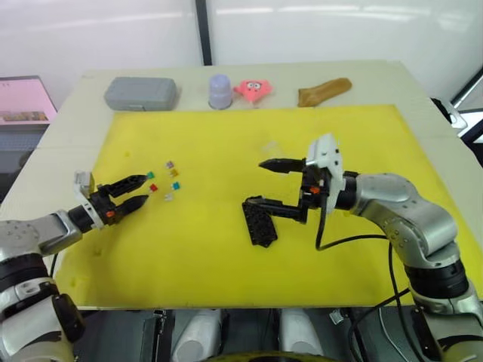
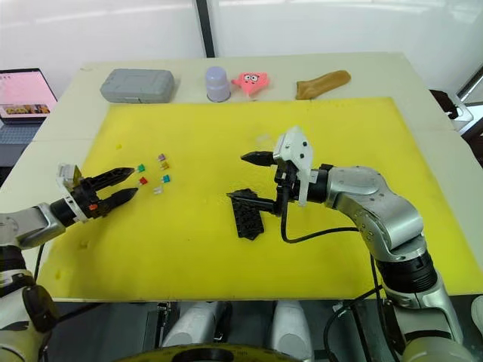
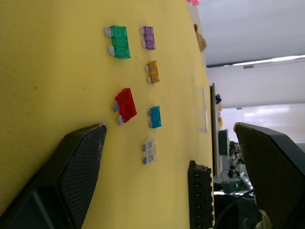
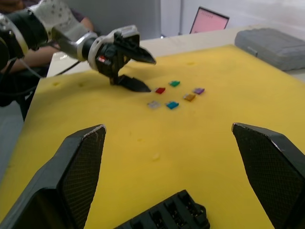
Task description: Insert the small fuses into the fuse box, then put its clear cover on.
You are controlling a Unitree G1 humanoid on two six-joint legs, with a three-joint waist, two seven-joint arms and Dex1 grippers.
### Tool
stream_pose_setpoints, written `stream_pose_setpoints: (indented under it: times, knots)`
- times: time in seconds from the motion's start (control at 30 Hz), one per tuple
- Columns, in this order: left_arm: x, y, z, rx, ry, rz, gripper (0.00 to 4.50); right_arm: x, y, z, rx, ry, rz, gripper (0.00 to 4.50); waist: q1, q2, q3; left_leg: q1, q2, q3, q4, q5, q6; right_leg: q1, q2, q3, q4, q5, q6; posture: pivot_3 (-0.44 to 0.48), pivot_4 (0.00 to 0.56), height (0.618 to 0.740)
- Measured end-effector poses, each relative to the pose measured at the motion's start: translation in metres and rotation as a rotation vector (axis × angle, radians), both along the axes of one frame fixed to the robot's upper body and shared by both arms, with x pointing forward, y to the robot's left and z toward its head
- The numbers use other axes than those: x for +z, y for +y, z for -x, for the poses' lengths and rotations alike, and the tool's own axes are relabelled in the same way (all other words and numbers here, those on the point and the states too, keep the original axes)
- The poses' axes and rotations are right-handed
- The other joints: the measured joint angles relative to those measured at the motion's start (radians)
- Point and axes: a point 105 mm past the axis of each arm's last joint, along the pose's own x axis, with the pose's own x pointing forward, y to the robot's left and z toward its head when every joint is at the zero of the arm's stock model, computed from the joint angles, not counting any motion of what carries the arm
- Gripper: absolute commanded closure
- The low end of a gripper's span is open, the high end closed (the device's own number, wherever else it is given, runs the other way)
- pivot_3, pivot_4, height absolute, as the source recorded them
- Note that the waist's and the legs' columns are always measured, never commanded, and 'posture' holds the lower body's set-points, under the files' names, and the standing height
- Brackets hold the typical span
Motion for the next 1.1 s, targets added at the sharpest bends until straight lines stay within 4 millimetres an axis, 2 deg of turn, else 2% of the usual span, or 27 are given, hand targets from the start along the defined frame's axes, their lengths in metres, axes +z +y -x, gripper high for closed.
stream_pose_setpoints:
  times: [0.7,0.8,0.83,1.1]
  knots:
    - [-0.004,-0.016,-0.02,-0.014,-0.002,-0.033,0.0,-0.004,-0.005,-0.003,-0.009,0.0,0.03,0.02,0.006,0.0,0.0,0.0,-0.001,-0.003,0.003,0.0,0.0,0.004,0.0,-0.001,0.0,0.0,0.0,0.0,0.15,0.74]
    - [-0.007,-0.016,-0.02,-0.008,-0.004,-0.049,0.82,-0.003,-0.008,-0.003,-0.019,-0.003,0.038,0.0,0.006,0.0,0.0,0.0,-0.001,-0.003,0.003,0.0,0.0,0.004,0.0,-0.001,0.0,0.0,0.0,0.0,0.15,0.74]
    - [-0.009,-0.016,-0.021,-0.003,0.0,-0.056,1.32,-0.003,-0.008,-0.004,-0.022,-0.004,0.039,0.0,0.006,0.0,0.0,0.0,-0.001,-0.003,0.003,0.0,0.0,0.004,0.0,-0.001,0.0,0.0,0.0,0.0,0.15,0.74]
    - [-0.016,-0.014,-0.025,0.019,0.002,-0.085,1.32,-0.001,-0.014,-0.005,-0.042,-0.01,0.044,0.0,0.004,0.001,0.0,0.001,-0.001,-0.003,0.003,0.0,0.0,0.005,0.0,-0.001,0.0,0.0,0.0,0.0,0.15,0.74]
